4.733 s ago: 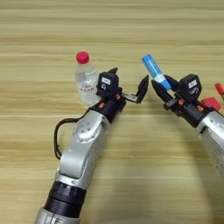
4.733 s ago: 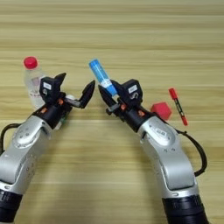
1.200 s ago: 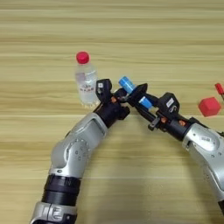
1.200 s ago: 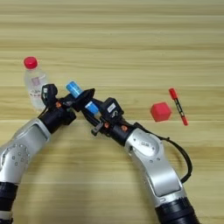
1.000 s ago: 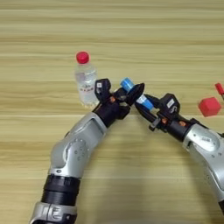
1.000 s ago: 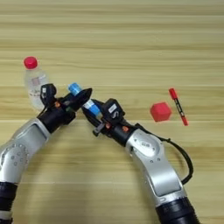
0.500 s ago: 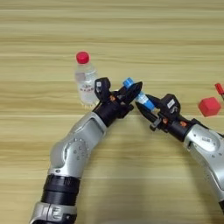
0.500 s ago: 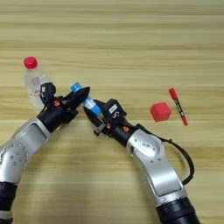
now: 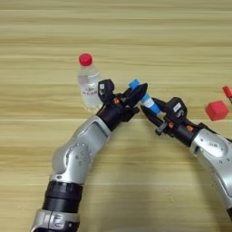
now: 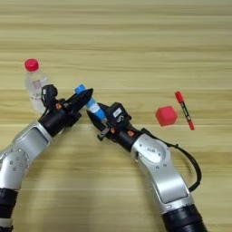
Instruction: Move the objects on the table
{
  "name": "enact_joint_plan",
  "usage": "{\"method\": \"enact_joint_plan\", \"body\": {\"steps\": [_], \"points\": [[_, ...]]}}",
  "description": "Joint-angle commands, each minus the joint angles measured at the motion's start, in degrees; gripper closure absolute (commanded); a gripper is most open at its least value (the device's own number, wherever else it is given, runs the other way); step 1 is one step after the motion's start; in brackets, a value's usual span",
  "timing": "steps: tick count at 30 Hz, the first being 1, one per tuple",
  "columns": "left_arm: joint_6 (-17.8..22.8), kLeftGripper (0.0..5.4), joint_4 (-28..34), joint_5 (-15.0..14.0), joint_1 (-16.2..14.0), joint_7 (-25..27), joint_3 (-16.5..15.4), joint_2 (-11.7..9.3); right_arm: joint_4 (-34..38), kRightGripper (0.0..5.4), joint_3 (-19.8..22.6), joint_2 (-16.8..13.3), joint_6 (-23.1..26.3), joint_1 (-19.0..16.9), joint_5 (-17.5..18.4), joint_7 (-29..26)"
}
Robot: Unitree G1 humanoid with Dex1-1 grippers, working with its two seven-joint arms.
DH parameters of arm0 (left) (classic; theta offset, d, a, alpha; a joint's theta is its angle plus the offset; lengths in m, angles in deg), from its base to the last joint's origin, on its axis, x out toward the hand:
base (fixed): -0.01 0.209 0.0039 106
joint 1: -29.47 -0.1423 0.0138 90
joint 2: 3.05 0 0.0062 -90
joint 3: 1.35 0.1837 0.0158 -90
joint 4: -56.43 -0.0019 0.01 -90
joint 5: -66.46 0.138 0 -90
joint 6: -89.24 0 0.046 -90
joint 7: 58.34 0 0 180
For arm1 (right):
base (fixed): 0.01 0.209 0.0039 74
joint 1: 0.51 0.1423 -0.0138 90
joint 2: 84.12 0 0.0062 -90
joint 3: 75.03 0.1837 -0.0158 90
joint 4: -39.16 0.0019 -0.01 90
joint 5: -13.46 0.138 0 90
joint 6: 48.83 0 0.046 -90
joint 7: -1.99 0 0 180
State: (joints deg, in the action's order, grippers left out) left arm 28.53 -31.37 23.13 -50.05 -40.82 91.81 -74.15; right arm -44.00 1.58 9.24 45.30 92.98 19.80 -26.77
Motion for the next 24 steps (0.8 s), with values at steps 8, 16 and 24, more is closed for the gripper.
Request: {"method": "enact_joint_plan", "body": {"steps": [8,16,24], "points": [[-0.1,4.01,-0.1,0.4,0.1,-1.1,-0.2,3.2,0.3,3.42,0.6,0.3,-0.3,0.7,0.7,-0.4],[-0.6,4.08,-0.2,0.9,0.2,-1.1,-0.1,3.1,0.6,2.5,0.5,0.2,-1.0,0.6,0.8,-0.9],[-0.7,4.08,-0.2,0.9,0.2,-1.2,-0.1,3.1,0.8,1.63,0.2,0.1,-1.3,0.3,0.7,-1.3]]}}
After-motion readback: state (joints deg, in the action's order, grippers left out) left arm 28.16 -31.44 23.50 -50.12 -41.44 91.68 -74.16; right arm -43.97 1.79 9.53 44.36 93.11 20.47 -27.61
